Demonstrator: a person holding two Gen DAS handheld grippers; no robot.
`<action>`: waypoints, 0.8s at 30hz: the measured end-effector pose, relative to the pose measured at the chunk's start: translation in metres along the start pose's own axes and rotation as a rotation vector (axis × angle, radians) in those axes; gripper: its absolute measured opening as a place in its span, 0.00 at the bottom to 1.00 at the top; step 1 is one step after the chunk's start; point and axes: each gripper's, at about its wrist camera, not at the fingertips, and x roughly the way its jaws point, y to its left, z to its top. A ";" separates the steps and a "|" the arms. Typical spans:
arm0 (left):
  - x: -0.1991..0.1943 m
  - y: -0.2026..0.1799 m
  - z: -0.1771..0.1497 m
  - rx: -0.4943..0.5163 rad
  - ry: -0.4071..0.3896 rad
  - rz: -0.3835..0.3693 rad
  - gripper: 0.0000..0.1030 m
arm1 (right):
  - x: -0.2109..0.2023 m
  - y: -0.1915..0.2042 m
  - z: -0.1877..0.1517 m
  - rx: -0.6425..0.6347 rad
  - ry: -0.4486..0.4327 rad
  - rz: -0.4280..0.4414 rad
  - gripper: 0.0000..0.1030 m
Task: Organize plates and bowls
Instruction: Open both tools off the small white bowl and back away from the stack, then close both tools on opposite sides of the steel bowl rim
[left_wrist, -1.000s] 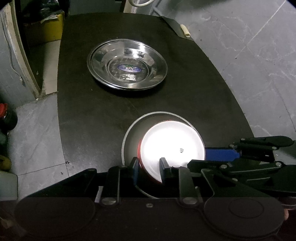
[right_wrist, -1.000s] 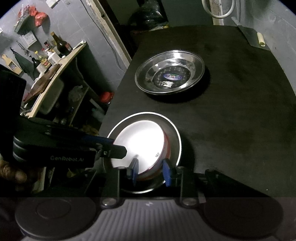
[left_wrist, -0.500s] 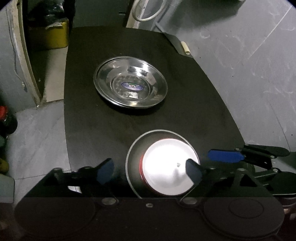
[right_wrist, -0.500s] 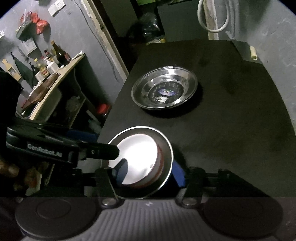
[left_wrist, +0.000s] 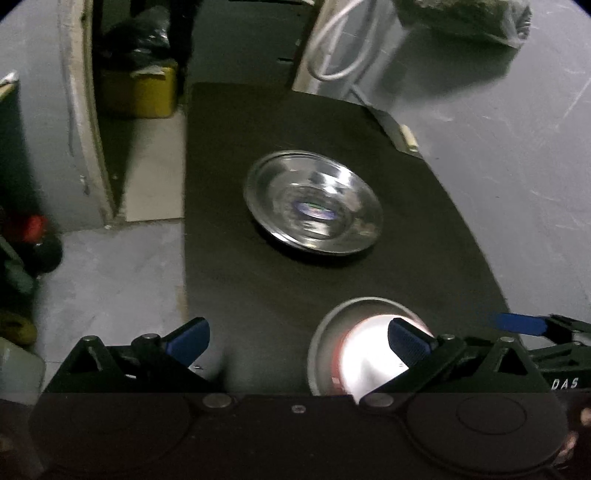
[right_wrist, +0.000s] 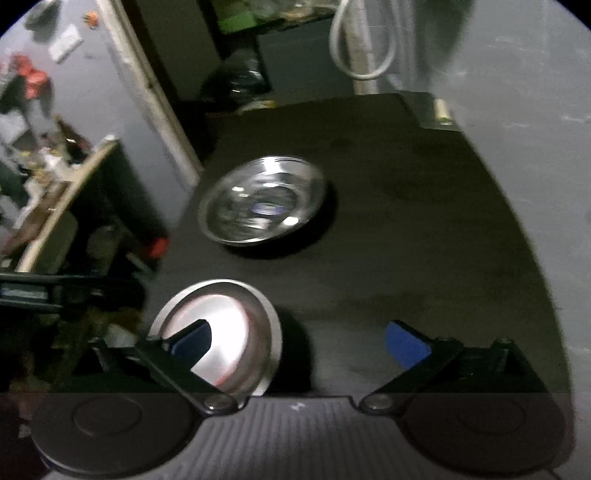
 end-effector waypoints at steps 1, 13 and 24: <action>0.000 0.002 -0.001 -0.002 0.000 0.012 0.99 | 0.001 -0.001 -0.001 -0.001 0.007 -0.032 1.00; 0.011 0.008 -0.007 0.063 0.051 0.095 0.99 | 0.013 -0.007 -0.008 -0.002 0.090 -0.115 1.00; 0.024 0.004 -0.014 0.117 0.111 0.129 0.99 | 0.021 -0.008 -0.011 -0.013 0.140 -0.124 1.00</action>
